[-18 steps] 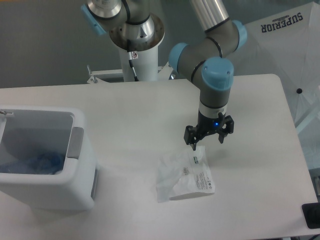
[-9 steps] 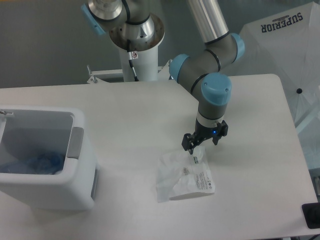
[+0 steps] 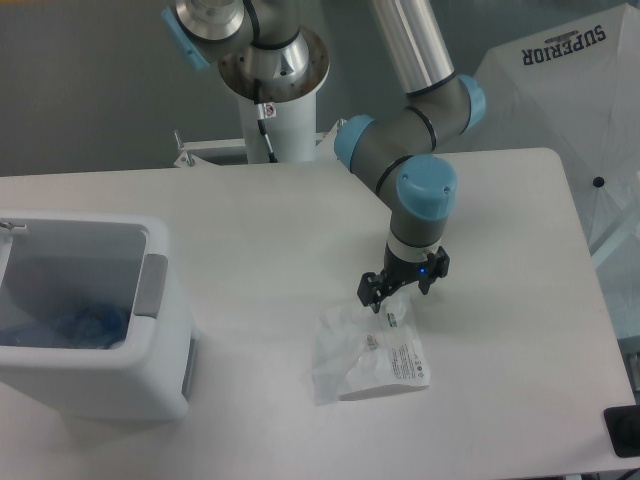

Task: Place the trash in the trash can
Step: 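Lower the gripper onto the bag edge and pinch it closed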

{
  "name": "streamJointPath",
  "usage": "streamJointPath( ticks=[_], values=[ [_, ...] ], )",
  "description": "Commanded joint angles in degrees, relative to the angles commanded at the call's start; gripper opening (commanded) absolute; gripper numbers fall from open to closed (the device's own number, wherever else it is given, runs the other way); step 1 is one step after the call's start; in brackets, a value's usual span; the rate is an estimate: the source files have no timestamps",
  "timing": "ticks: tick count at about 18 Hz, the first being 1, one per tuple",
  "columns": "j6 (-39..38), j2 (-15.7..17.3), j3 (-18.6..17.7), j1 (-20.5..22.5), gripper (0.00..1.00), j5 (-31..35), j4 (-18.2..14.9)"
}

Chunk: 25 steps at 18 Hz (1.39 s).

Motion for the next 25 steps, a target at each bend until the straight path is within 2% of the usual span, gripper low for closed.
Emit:
streamJointPath(
  ticks=[17,25],
  values=[
    [0.61,-1.50,0.88,0.00,1.00,0.09,0.35],
    [0.70,-0.97,0.79,-0.09,0.87,0.00,0.35]
  ],
)
